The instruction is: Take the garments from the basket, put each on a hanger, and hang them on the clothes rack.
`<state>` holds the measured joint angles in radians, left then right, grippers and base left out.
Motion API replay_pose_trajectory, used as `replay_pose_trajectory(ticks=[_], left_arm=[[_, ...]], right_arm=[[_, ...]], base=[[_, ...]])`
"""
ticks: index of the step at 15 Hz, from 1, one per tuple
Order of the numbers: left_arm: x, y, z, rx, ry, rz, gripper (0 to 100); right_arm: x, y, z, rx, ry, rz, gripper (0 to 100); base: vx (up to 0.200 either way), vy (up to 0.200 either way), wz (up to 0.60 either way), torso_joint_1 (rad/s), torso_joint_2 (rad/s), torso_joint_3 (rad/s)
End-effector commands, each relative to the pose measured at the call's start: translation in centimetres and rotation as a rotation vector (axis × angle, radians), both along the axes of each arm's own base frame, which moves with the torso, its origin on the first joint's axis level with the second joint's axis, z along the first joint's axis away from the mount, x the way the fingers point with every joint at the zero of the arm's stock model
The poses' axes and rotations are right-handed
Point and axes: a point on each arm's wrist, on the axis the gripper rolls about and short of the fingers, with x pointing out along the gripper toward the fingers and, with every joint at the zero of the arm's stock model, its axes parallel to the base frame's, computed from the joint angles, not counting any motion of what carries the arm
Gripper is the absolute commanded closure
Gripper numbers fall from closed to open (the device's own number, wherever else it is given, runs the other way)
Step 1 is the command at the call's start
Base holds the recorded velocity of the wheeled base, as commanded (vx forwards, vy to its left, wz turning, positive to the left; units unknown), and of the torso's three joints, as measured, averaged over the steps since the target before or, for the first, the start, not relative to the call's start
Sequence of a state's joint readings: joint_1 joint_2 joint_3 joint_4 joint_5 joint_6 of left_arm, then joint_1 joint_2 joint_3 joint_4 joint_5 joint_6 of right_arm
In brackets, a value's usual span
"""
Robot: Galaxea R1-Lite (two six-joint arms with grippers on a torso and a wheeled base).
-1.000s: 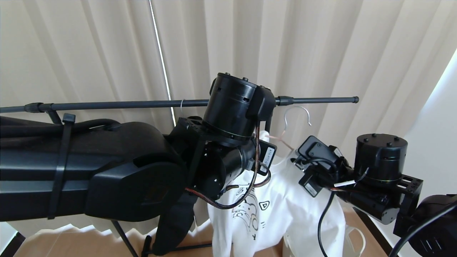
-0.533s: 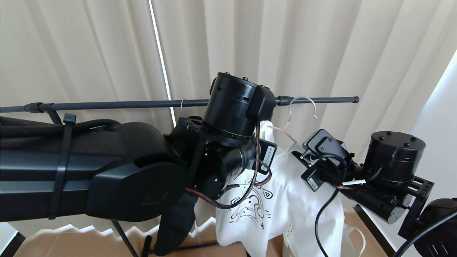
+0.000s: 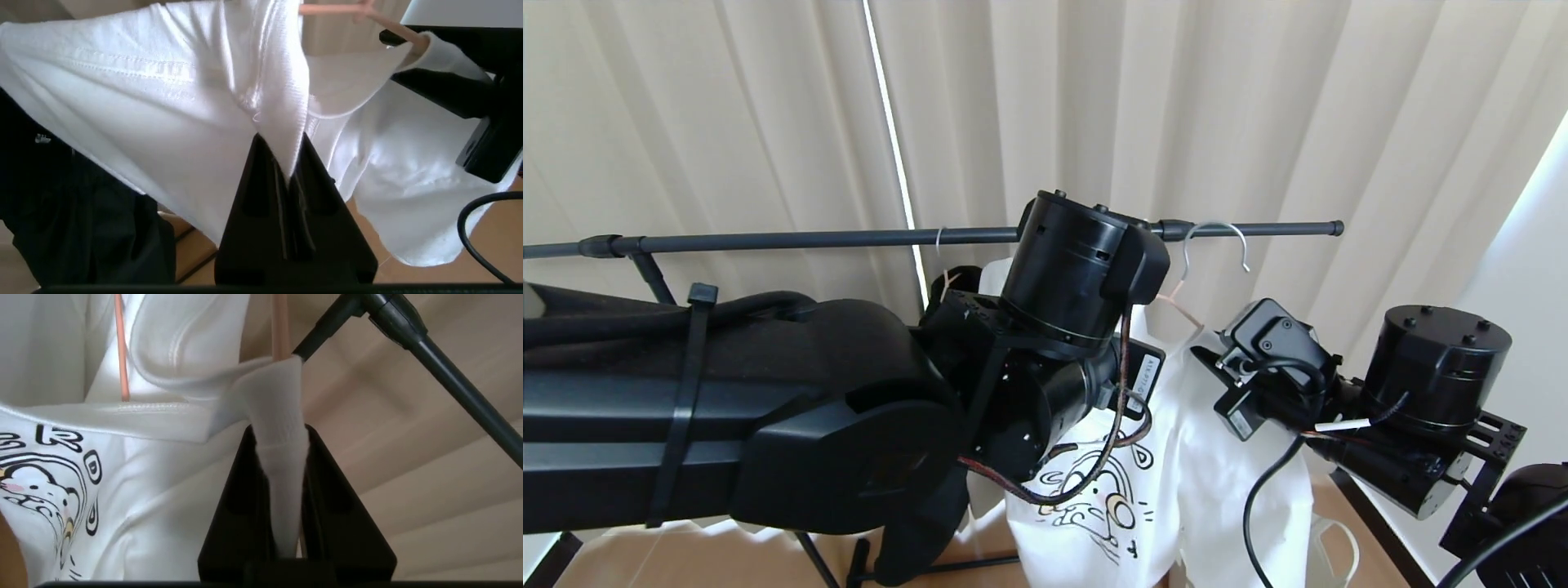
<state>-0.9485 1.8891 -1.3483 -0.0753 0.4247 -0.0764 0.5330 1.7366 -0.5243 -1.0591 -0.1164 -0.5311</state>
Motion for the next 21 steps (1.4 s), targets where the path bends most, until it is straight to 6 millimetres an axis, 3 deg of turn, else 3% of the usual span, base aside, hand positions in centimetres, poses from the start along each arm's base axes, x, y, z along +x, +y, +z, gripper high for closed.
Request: replay_pose_trajectory(ticks=[1,5,6,10,16,21], left_arm=[[0.0,-0.1,-0.1,-0.001,0.000,-0.001,100],[0.1,-0.2,-0.3,-0.018,-0.018,-0.003,100],[0.1,-0.2,-0.4,-0.015,-0.015,-0.003,0],[-0.1,-0.1,-0.6,-0.023,-0.024,-0.005,0],[-1.4,2.6,0.1,-0.052,-0.048,0.015,0],[-0.9,9.2,-0.3,-0.005,-0.074,0.103,0]], right_arm=[[-0.4,-0.1,0.2,0.016,-0.022,0.030,100],[-0.8,-0.3,0.4,0.027,-0.037,0.059,100],[-0.9,-0.3,0.5,0.028,-0.038,0.063,100],[-1.0,-0.3,0.7,0.031,-0.043,0.063,100],[-0.9,-0.4,0.8,0.039,-0.044,0.094,100],[-0.6,-2.1,0.8,0.059,-0.034,0.218,100]], base=[[0.000,0.000,0.00,0.000,0.00,0.000],[0.000,0.000,0.00,0.000,0.00,0.000],[0.000,0.000,0.00,0.000,0.00,0.000],[0.000,0.000,0.00,0.000,0.00,0.000],[0.000,0.000,0.00,0.000,0.00,0.000],[0.000,0.000,0.00,0.000,0.00,0.000]])
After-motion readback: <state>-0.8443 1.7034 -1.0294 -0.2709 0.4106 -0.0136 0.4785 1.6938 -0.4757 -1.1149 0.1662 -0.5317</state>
